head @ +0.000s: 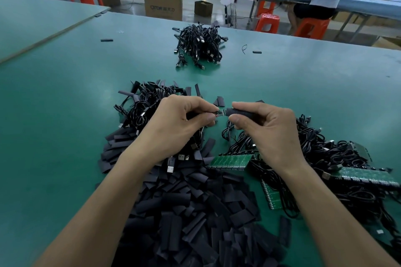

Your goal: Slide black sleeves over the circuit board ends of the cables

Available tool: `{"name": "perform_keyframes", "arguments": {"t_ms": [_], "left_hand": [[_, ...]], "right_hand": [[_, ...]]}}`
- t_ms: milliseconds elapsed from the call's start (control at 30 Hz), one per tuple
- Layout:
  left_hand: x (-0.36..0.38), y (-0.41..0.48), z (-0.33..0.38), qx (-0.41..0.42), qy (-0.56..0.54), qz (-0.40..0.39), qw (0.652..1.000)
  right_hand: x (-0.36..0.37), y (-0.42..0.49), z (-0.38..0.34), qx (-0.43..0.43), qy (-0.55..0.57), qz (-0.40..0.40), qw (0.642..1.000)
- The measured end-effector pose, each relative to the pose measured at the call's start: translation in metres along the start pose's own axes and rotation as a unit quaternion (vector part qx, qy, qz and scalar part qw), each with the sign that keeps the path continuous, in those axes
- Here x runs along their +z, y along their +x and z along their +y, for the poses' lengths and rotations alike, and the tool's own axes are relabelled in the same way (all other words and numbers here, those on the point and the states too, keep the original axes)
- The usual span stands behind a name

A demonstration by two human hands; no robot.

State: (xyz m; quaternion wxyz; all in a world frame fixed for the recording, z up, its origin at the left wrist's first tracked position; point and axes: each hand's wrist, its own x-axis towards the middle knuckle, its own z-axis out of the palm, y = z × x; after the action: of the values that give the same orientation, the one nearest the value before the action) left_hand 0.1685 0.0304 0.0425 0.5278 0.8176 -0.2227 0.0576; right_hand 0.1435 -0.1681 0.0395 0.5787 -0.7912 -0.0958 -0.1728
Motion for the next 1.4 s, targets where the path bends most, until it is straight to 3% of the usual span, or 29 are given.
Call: {"name": "perform_keyframes", "arguments": {"t_ms": [267,500,733,1067,1400], "left_hand": [[0.0028,-0.0008,-0.0029,-0.001,-0.012,-0.037,0.999],[0.0058,-0.0023,-0.0017,-0.011,-0.018,-0.039,0.999],[0.0084,-0.0024,-0.0027,0.004,0.021,0.044,0.999],[0.0085,0.0003,-0.0060,0.012,0.038,0.033,0.999],[0.0083,0.0014,-0.0086,-0.010,-0.027,0.010,1.000]], "right_hand": [[-0.0033,0.0053,-0.0043,0.010,0.022,-0.097,0.995],[-0.0037,0.0037,-0.0049,0.020,0.047,-0.095,0.994],[-0.0042,0.0024,0.0010,0.038,0.054,-0.042,0.997],[-0.0020,0.0011,0.0005,0.024,0.071,-0.047,0.996],[-0.0024,0.0016,0.0017,-0.011,0.051,-0.047,0.998]]}}
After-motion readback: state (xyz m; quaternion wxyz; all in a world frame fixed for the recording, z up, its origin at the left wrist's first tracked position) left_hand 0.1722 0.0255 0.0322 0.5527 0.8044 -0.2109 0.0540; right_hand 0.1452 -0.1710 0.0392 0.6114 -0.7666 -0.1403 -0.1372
